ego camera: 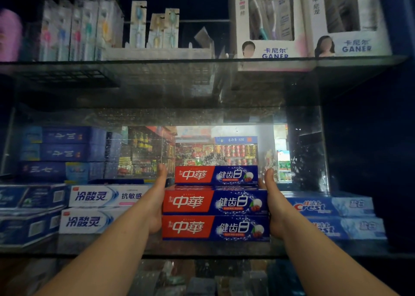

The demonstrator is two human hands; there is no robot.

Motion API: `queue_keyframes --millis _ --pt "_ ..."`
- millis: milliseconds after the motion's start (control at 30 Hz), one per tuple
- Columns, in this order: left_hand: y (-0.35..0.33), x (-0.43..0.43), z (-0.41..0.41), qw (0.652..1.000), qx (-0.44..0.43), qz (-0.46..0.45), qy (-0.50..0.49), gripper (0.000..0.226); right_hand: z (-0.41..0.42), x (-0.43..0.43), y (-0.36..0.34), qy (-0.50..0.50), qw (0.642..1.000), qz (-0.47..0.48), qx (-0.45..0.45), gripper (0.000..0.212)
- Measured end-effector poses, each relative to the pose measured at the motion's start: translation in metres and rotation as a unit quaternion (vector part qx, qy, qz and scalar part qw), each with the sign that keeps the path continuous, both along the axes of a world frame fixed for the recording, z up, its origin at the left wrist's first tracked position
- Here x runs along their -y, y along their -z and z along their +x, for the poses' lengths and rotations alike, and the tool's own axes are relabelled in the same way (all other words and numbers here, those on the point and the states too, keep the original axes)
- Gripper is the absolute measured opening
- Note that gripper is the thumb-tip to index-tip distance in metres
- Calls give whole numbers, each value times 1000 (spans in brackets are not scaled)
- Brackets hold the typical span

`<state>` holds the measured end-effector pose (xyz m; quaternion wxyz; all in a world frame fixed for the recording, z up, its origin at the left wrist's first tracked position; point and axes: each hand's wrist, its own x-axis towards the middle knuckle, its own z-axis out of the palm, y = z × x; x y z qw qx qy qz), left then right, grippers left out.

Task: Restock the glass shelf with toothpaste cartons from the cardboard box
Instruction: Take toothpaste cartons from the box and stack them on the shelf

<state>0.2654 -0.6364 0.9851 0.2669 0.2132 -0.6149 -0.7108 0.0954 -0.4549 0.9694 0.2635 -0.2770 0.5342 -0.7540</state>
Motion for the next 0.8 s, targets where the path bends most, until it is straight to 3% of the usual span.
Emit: queue_keyframes --millis 533,800 --pt "2 -4 2 999 -30 41 -6 103 1 -3 2 12 1000 0 8 80" --pt "16 -20 20 996 -78 -9 -47 82 22 -10 10 55 998 13 -10 83"
